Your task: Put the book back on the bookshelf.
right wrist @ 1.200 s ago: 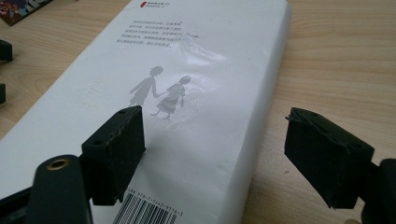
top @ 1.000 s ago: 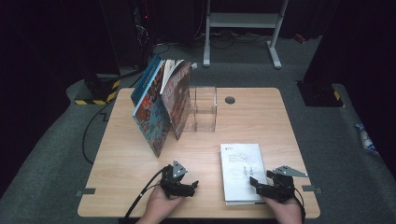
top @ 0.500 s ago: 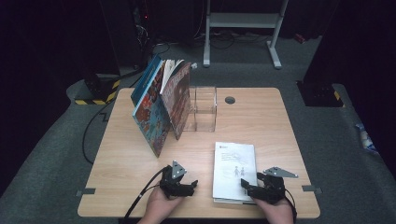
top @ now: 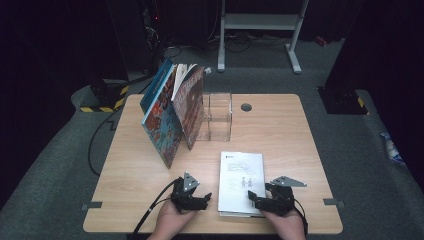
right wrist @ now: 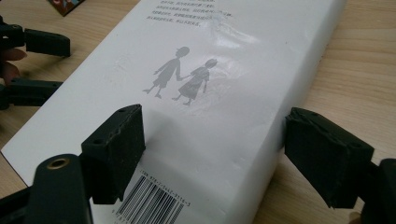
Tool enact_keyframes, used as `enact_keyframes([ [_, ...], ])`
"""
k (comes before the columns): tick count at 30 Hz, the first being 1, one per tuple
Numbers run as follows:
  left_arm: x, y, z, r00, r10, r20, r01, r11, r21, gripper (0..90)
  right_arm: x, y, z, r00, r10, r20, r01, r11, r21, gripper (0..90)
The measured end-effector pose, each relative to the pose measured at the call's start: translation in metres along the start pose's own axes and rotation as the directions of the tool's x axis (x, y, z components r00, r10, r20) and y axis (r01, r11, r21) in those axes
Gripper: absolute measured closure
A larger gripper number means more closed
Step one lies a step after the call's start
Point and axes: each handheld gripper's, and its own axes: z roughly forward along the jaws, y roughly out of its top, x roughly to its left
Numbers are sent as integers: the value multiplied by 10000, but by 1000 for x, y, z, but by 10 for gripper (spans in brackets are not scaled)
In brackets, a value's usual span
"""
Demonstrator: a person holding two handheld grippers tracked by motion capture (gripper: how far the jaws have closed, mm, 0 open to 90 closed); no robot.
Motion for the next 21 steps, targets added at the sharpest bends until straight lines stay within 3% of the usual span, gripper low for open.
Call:
enact_keyframes([
  [10,0,0,0,10000,-10,-28,10,10000,-22,169,17,7,16,9989,-308,-347,311,9995,84,201],
  [12,-1,-1,-1,9998,16,-218,-17,10000,-43,195,20,8,18,9986,-345,-393,350,9993,101,201],
  [21,-1,-1,-1,9995,33,-321,-34,10000,-22,229,23,9,21,9988,-313,-367,316,9995,72,200],
])
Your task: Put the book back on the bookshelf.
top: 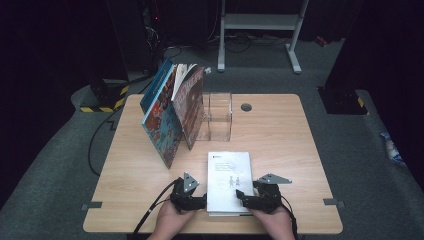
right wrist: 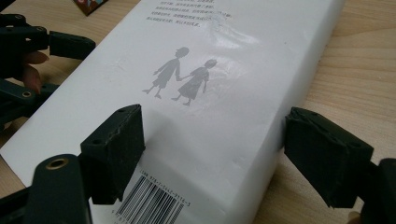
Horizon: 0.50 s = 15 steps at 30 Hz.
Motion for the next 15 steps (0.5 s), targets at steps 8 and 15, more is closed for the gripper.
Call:
enact_keyframes([
  [8,0,0,0,10000,21,-39,-21,10000,49,228,0,-1,0,10000,-86,-3,86,9999,-115,199],
  [15,2,0,-2,9999,14,-129,-12,9999,163,237,2,-1,3,10000,-72,-25,72,9998,-176,197],
])
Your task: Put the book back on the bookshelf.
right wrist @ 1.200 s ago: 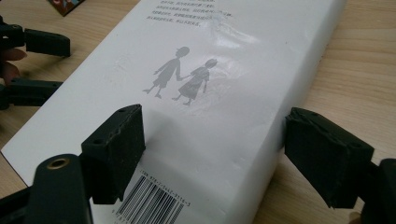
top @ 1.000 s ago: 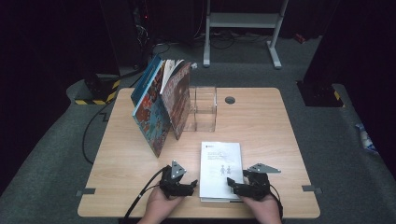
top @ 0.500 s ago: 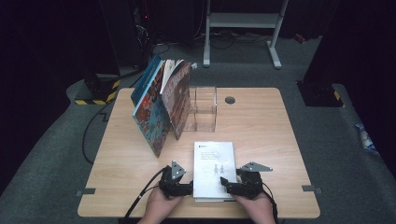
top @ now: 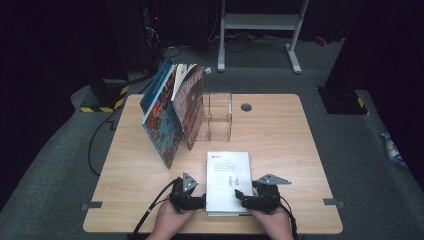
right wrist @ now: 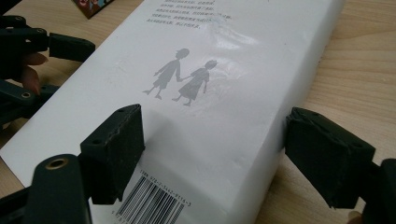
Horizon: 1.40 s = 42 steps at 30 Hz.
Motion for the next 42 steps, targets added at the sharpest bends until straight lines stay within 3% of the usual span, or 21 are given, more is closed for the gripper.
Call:
enact_keyframes([
  [9,3,0,-2,9999,-147,-28,147,9999,-1,234,-1,2,1,9998,-73,-169,73,10000,-1,234],
  [12,8,-2,-9,9996,-250,-110,246,9992,-311,234,-1,1,-7,9997,-249,-27,248,9987,-444,280],
  [14,15,-2,-15,9981,-616,93,620,9962,-615,240,-3,-1,-12,9999,-159,-25,157,9980,-610,282],
  [17,21,-1,-24,9957,-850,359,885,9902,-1079,245,-4,-6,-18,9993,-376,91,382,9965,-750,291],
  [19,23,0,-29,9918,-1032,759,1130,9837,-1396,245,-5,-11,-20,9988,-477,120,486,9949,-884,293],
  [24,15,9,-29,9806,-1123,1606,1410,9735,-1799,243,-2,-16,-23,9967,-776,256,798,9919,-987,293],
  [30,2,23,-11,9679,-1153,2231,1506,9774,-1482,215,-1,-17,-22,9962,-841,209,858,9910,-1031,293],
  [35,-1,30,5,9657,-1419,2176,1693,9791,-1129,181,-3,-18,-23,9962,-861,157,873,9898,-1125,293],
  [42,-5,32,17,9565,-1721,2356,1955,9775,-794,153,-4,-19,-23,9962,-867,123,875,9887,-1214,293],
])
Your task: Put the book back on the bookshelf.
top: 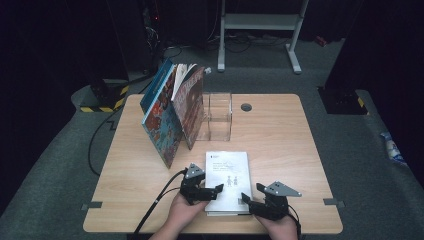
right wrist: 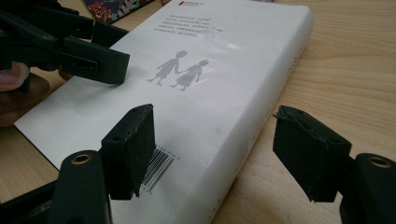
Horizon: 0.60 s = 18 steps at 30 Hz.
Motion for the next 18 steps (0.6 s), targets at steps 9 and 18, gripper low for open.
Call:
enact_keyframes([
  [9,4,2,5,9997,-95,245,93,9999,111,146,-1,0,1,10000,10,-75,-10,10000,-6,295],
  [18,4,3,6,9995,-21,314,16,9999,137,138,0,-1,5,9998,112,-134,-110,9998,161,297],
])
